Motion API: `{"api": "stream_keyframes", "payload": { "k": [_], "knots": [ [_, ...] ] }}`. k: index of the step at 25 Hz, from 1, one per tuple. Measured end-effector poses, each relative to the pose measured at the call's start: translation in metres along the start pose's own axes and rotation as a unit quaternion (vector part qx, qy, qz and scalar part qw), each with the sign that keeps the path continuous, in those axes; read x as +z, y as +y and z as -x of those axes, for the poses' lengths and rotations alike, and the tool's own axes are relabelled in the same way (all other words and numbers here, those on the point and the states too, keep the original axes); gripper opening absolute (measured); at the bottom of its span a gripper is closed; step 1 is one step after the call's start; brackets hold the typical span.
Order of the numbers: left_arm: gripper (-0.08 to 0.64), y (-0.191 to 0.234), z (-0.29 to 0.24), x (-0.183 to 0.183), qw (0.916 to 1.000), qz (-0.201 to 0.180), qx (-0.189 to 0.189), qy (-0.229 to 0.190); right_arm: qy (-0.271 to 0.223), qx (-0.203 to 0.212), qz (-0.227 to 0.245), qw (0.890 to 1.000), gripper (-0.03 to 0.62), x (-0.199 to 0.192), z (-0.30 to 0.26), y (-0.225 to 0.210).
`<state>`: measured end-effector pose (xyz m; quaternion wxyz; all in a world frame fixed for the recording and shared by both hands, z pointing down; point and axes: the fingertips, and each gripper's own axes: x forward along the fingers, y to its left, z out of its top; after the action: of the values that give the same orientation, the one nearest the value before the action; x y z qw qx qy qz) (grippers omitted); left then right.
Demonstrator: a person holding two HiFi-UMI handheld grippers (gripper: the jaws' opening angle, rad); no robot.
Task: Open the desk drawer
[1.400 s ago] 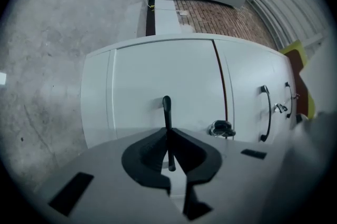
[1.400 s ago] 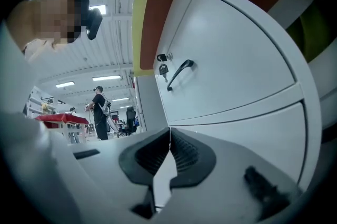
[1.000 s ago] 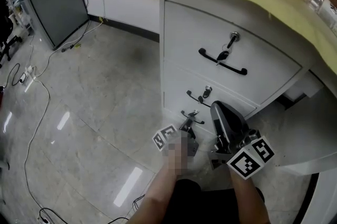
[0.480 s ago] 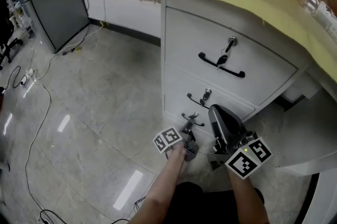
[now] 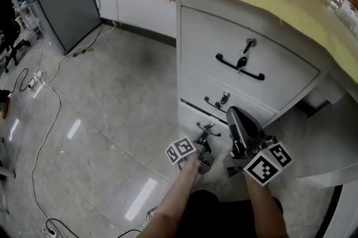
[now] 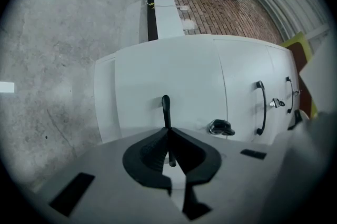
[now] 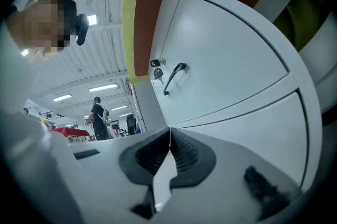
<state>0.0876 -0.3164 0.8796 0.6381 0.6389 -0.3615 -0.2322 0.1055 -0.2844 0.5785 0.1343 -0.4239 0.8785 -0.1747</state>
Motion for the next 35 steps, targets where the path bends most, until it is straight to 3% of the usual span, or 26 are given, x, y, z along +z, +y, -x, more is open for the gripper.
{"api": "stream_keyframes", "payload": {
  "k": [5, 10, 24, 35],
  "knots": [
    [0.023, 0.001, 0.009, -0.001, 0.9999, -0.005, 0.009, 0.004, -0.006, 0.001, -0.005, 1.000, 0.014, 0.005, 0.002, 0.001],
    [0.023, 0.002, 0.020, -0.005, 0.9998, -0.005, 0.017, 0.007, 0.005, 0.008, 0.030, 1.000, 0.014, 0.002, 0.003, 0.006],
    [0.023, 0.009, 0.060, -0.012, 0.9990, -0.016, 0.038, 0.018, -0.012, 0.005, -0.003, 1.000, 0.014, 0.009, 0.008, 0.007],
    [0.023, 0.013, 0.099, -0.018, 0.9982, -0.022, 0.052, 0.019, -0.009, 0.007, 0.020, 1.000, 0.014, 0.008, 0.012, 0.014]
  ]
}}
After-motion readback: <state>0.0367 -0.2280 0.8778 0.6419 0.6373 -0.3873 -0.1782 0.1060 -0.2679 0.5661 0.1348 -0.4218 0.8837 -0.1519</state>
